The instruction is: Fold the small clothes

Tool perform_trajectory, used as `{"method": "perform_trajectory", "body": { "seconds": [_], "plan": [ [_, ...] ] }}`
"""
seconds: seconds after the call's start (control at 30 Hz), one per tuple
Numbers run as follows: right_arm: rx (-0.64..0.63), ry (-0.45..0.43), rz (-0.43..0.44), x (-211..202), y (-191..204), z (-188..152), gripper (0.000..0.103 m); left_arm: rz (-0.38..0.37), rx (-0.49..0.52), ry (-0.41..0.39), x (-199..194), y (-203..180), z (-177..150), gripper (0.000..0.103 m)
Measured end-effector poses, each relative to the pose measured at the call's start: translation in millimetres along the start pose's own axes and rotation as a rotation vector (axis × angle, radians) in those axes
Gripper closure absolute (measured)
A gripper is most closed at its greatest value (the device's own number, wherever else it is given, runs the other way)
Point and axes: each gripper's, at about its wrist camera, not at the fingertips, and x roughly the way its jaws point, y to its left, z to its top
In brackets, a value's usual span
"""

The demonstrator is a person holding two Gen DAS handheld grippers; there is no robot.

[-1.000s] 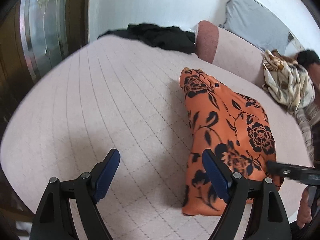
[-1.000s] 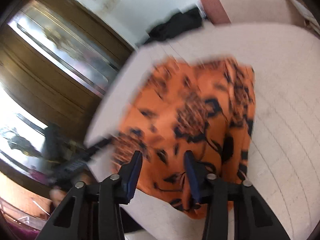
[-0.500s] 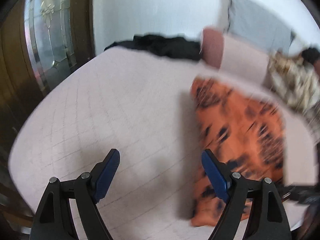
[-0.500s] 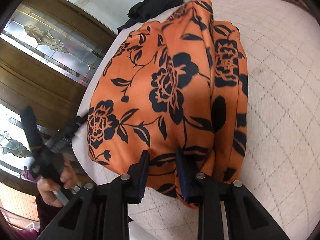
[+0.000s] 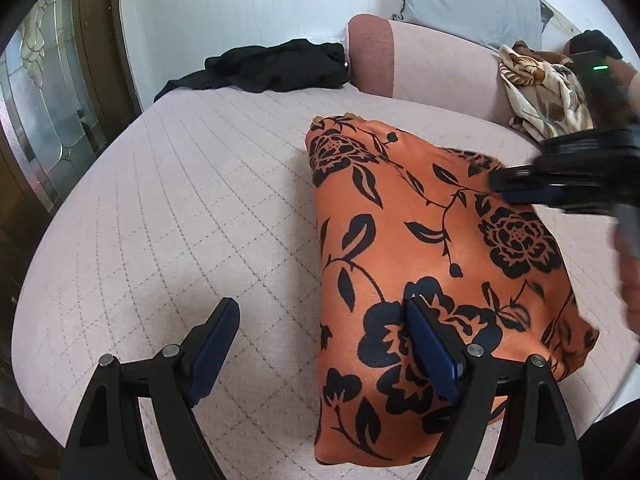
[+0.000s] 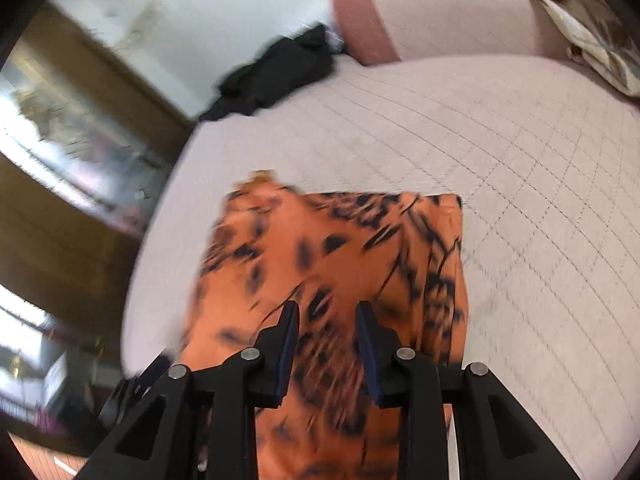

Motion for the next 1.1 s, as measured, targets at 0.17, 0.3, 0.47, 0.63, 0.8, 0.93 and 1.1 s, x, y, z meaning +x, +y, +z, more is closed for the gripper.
{"method": "perform_trajectory", "body": {
  "seconds": [0.17,0.3,0.47,0.63,0.8,0.93,1.1],
  "plan": [
    [0.000,0.056,-0.097,47.2,-6.6,21.1,0.071,0.000,0.012,0.002,1.7,-5.9,4.4,0.017],
    [-0.032,0.064,-0.142,39.5,15.4,34.8,0.069,-0.005,0.018,0.001,-1.0,-7.1,5.6,0.017],
    [-0.090,0.038,-0.004,39.5,54.1,45.4,0.069,-0.014,0.017,-0.001,-1.7,-6.1,4.5,0.017],
    [-0.143,0.089,0.017,93.1,89.6,53.1,0.069,-0.011,0.018,-0.004,-2.1,-5.2,6.1,0.017],
    [-0.165,0.103,0.008,131.7,91.2,58.4,0.068,-0.023,0.003,0.007,-2.8,-2.7,9.9,0.017],
    [-0.136,0.117,0.036,116.9,87.3,58.7,0.068,-0.022,-0.001,0.011,-2.8,-2.5,13.6,0.017],
    [-0.124,0.042,0.064,54.3,72.2,31.2,0.068,-0.015,-0.008,0.006,-4.4,-3.9,16.5,0.017]
  ]
}}
